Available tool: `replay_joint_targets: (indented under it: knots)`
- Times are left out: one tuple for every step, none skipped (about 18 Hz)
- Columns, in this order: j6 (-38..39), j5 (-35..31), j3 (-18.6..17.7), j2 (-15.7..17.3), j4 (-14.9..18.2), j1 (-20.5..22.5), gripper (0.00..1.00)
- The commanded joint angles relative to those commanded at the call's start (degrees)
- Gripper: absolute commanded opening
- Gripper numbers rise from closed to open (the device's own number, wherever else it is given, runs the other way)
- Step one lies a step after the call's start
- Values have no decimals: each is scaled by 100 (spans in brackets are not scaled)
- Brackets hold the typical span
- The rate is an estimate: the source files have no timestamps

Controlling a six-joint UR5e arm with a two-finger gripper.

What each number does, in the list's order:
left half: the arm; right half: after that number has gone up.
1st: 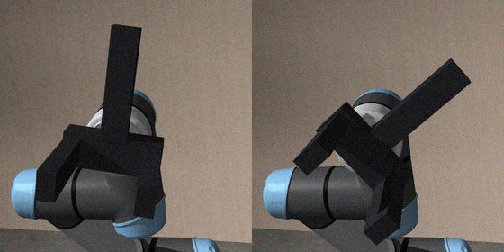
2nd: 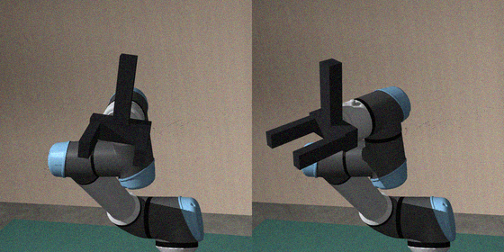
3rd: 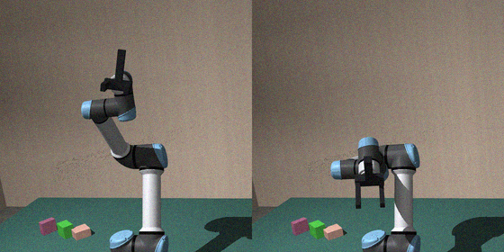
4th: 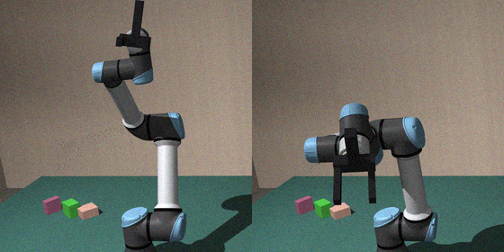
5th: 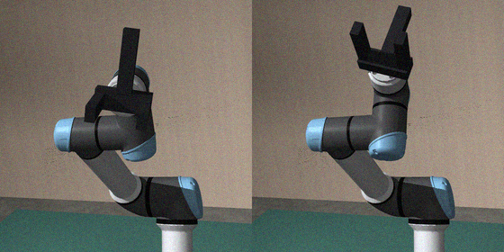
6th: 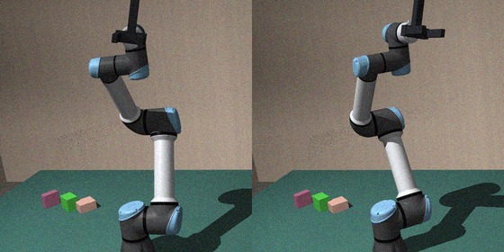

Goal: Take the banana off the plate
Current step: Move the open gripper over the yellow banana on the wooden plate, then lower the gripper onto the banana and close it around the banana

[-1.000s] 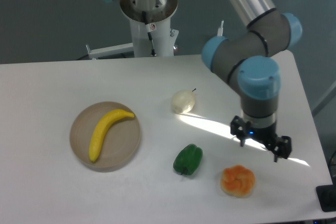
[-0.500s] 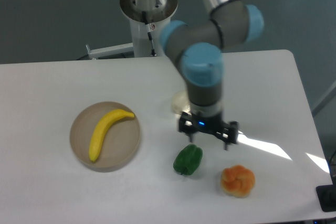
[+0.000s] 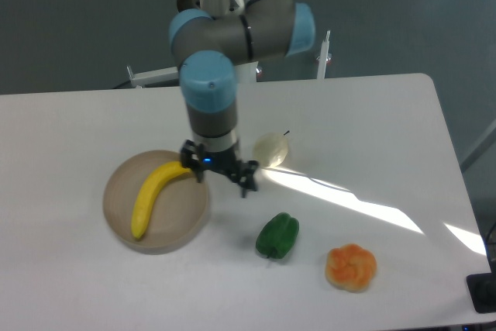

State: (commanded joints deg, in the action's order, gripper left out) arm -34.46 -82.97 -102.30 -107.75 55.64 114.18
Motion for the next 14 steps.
replay_joint_targets:
  knots:
    - [149,-43,-9,-53,-17,-140,100]
    - [316,-52,-9,-140,-35,-255,100]
    - [474,-105,-18,-211,-53,-334,100]
    - [597,-218,-44,-272,-62,-396,100]
    - [660,-367,-53,-325,-88,-484,100]
    - [669,-491,-70,-369,-105,-580,100]
    - [678,-544,-71,-387,-106,-625,100]
    - [687,-553,-79,-431,-114,-643,100]
    - [678,-554,-79,-457,-123,-651,100]
    - [687,-554,-105,-458,-132,-669,100]
    - [687,-554,-106,-449,-123,-739,100]
    - [687,-554,-106,-449,-123,-774,100]
    - [713,-554,-132,-449,-123,-809,100]
    - [748,-554,-158,-457,-132,-810,100]
